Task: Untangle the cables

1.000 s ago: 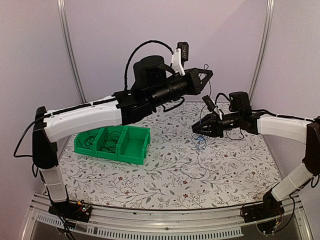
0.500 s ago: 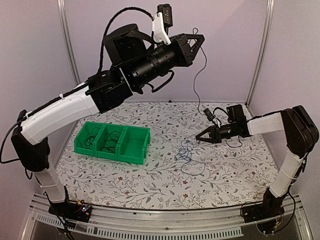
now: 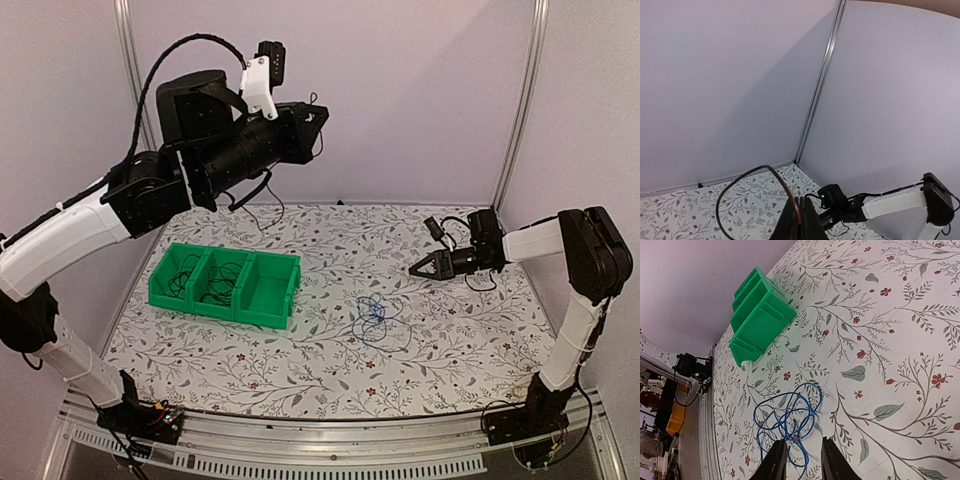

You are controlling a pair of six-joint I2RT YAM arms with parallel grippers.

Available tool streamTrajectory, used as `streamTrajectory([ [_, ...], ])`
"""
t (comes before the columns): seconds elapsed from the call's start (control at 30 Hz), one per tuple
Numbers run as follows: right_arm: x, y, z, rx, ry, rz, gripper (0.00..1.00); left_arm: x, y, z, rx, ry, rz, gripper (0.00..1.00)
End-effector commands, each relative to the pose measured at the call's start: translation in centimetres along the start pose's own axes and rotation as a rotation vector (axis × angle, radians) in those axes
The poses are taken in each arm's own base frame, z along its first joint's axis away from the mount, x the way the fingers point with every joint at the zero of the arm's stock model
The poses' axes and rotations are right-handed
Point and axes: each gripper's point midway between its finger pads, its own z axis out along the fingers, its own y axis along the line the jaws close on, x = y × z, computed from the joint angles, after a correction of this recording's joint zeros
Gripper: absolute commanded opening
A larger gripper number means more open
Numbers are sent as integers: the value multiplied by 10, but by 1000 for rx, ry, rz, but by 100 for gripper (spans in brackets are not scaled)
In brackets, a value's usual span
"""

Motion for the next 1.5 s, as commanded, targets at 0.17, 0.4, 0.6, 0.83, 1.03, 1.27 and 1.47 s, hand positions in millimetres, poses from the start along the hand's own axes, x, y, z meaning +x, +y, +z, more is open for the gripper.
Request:
streamTrajectory([
  [0.17,-16,13,-11,-2,7,-52,37,61,105,-34,-215,154,-60,0],
  [0.4,-15,8,-11,19,29,-84,44,86,150,-58,-274,240,-50,0],
  [0.6,-13,0,-9,45,47,-83,45,99,204,-80,-413,306,-25,0],
  [0.83,-10,-3,-7,40,59,-69,45,126,252,-90,-504,363,-22,0],
  [1.03,-9,-3,-6,33,66,-67,46,153,293,-87,-588,405,-6,0],
  [1.27,-11,0,-7,29,66,-74,46,197,323,-69,-586,466,-68,0],
  [1.47,-12,1,-8,18,68,-73,46,238,327,-58,-550,550,-134,0],
])
